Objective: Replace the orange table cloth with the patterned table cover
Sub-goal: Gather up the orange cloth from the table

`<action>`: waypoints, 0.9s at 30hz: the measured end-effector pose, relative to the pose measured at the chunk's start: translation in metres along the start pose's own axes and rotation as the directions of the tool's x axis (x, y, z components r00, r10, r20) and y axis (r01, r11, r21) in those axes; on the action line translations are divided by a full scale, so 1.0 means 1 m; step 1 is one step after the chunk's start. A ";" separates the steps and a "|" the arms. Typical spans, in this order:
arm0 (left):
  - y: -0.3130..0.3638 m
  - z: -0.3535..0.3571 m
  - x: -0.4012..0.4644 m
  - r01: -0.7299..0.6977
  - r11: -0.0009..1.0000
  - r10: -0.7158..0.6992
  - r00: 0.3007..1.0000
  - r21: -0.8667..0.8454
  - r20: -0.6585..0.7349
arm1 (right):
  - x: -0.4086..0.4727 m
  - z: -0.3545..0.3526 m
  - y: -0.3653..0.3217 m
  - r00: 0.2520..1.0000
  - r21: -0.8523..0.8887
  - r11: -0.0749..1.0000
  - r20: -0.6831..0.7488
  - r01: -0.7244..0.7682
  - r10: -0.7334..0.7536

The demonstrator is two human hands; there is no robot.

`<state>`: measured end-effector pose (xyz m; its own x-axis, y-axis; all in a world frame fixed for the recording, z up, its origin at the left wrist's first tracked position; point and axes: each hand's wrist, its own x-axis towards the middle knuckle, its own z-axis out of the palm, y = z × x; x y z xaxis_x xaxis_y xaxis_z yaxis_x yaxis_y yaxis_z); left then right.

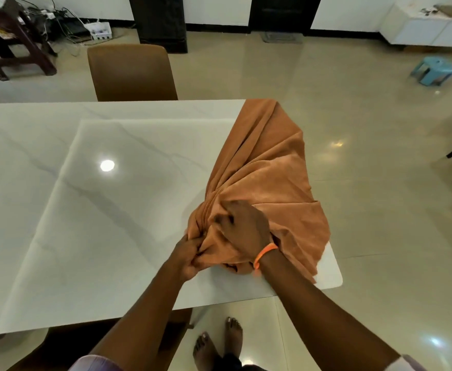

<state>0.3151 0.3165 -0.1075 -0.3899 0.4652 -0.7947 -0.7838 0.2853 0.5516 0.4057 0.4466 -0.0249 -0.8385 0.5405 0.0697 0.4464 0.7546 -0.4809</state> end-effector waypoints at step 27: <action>0.047 0.099 0.004 0.063 0.591 0.301 0.908 0.804 -0.292 | 0.020 0.003 0.182 0.964 0.072 0.962 0.076 -0.262 0.256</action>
<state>0.3246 0.4148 -0.0601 -0.7306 0.2638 -0.6298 -0.0988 0.8718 0.4797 0.4689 0.5940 -0.1141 -0.7171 0.6861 -0.1224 0.6265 0.5577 -0.5444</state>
